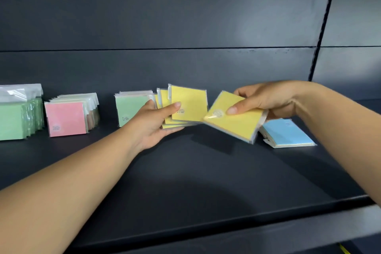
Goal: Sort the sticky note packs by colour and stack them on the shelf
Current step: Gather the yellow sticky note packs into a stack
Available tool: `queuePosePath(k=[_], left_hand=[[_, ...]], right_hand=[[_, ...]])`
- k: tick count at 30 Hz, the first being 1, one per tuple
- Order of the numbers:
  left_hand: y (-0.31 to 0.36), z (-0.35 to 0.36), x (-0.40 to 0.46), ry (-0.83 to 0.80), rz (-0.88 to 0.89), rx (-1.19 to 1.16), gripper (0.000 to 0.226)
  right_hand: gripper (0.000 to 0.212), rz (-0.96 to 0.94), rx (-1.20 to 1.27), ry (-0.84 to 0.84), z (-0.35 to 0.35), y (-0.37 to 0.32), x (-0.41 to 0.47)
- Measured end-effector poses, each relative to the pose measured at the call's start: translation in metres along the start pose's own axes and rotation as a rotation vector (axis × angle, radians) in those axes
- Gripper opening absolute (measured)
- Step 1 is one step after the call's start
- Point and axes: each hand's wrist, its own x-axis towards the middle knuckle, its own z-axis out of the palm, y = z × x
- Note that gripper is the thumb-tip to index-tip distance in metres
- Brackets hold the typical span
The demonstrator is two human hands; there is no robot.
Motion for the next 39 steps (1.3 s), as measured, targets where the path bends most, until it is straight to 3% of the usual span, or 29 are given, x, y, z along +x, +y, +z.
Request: queuePosePath(k=[3, 6, 11, 15, 18, 20, 22, 24, 25, 27, 31, 35, 39], left_hand=[[0.005, 0.004, -0.007, -0.184, -0.012, -0.083, 0.022], [0.004, 0.004, -0.01, -0.304, -0.022, -0.035, 0.041], [0.006, 0.001, -0.009, -0.352, 0.015, 0.016, 0.042], [0.004, 0.003, -0.011, -0.384, -0.02, 0.048, 0.051], [0.003, 0.005, -0.012, -0.354, 0.0, 0.1, 0.043], [0.005, 0.005, -0.011, -0.315, 0.054, 0.089, 0.037], [0.009, 0.004, -0.01, -0.277, 0.116, 0.054, 0.03], [0.01, 0.004, -0.009, -0.24, 0.163, 0.035, 0.028], [0.01, 0.004, -0.009, -0.225, 0.173, 0.025, 0.029], [0.01, 0.004, -0.007, -0.209, 0.185, 0.035, 0.029], [0.005, -0.005, 0.0, -0.287, 0.142, 0.278, 0.033], [-0.01, -0.014, 0.006, -0.267, 0.062, 0.778, 0.065], [-0.014, -0.01, 0.008, -0.182, 0.084, 0.68, 0.063]], right_hand=[[0.037, -0.171, 0.042, 0.047, 0.001, -0.009, 0.006], [0.035, -0.231, -0.07, 0.179, 0.003, -0.015, 0.018], [0.073, -0.124, -0.27, 0.183, 0.004, -0.028, 0.02], [0.079, -0.085, -0.392, 0.117, 0.008, -0.04, 0.019], [0.087, -0.092, -0.425, 0.122, 0.013, -0.043, 0.021], [0.091, -0.12, -0.342, 0.18, 0.014, -0.035, 0.025], [0.074, -0.154, -0.003, 0.181, 0.018, -0.024, 0.027], [0.045, -0.209, 0.475, 0.059, 0.023, -0.015, 0.025], [0.04, -0.252, 0.654, 0.001, 0.026, -0.011, 0.025], [0.04, -0.329, 0.78, -0.037, 0.032, -0.005, 0.028], [0.036, -0.357, 0.724, -0.003, 0.041, 0.003, 0.042], [0.038, -0.329, 0.388, 0.122, 0.055, 0.022, 0.055], [0.049, -0.319, 0.321, 0.272, 0.061, 0.028, 0.059]])
